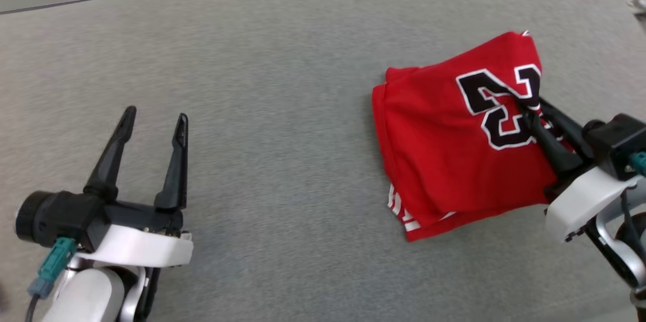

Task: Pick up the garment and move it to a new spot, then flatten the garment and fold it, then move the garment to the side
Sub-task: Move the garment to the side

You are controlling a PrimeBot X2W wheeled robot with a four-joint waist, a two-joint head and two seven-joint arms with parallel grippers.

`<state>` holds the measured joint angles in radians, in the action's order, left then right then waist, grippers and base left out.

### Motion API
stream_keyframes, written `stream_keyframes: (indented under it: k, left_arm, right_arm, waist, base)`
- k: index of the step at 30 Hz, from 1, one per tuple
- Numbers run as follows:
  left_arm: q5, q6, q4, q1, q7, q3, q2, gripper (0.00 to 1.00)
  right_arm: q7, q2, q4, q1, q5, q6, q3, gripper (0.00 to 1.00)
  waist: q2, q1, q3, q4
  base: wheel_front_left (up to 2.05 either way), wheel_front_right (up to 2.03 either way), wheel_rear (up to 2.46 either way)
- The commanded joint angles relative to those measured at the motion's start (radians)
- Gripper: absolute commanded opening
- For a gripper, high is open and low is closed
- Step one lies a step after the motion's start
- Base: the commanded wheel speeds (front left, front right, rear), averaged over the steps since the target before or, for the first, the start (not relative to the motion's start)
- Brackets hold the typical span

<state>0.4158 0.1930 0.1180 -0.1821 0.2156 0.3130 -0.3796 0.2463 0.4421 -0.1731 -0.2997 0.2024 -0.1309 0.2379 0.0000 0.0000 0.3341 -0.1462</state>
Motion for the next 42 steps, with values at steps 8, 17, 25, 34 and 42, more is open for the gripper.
stream_keyframes:
  k: [8,17,25,34,42]
  left_arm:
    - [-0.037,-0.026,0.059,-0.086,-0.071,0.016,-0.063,1.00]
    - [-0.061,-0.064,0.098,-0.182,-0.118,0.051,-0.082,1.00]
    - [-0.073,-0.077,0.109,-0.227,-0.111,0.074,-0.073,1.00]
    - [-0.061,-0.070,0.061,-0.221,-0.074,0.075,-0.060,1.00]
    - [-0.017,-0.042,0.010,-0.148,-0.036,0.052,-0.036,1.00]
  right_arm:
    - [-0.078,0.030,0.147,-0.140,0.026,0.000,-0.017,0.00]
    - [-0.205,0.096,0.465,-0.331,0.051,0.000,-0.068,0.00]
    - [-0.342,0.108,0.702,-0.464,0.012,0.000,-0.095,1.00]
    - [-0.441,0.017,0.778,-0.460,0.018,0.000,-0.247,1.00]
    - [-0.504,-0.164,0.493,-0.291,0.032,0.000,-0.300,1.00]
  waist:
    - [0.0000,0.0000,0.103,-0.137]
    - [0.0000,0.0000,0.198,-0.118]
    - [0.0000,0.0000,0.260,-0.083]
    - [0.0000,0.0000,0.215,-0.062]
    - [0.0000,0.0000,0.090,-0.034]
  base:
    - [0.00,0.00,0.00]
    - [0.00,0.00,0.00]
    - [0.00,0.00,0.00]
    - [0.00,0.00,0.00]
    - [0.00,0.00,0.00]
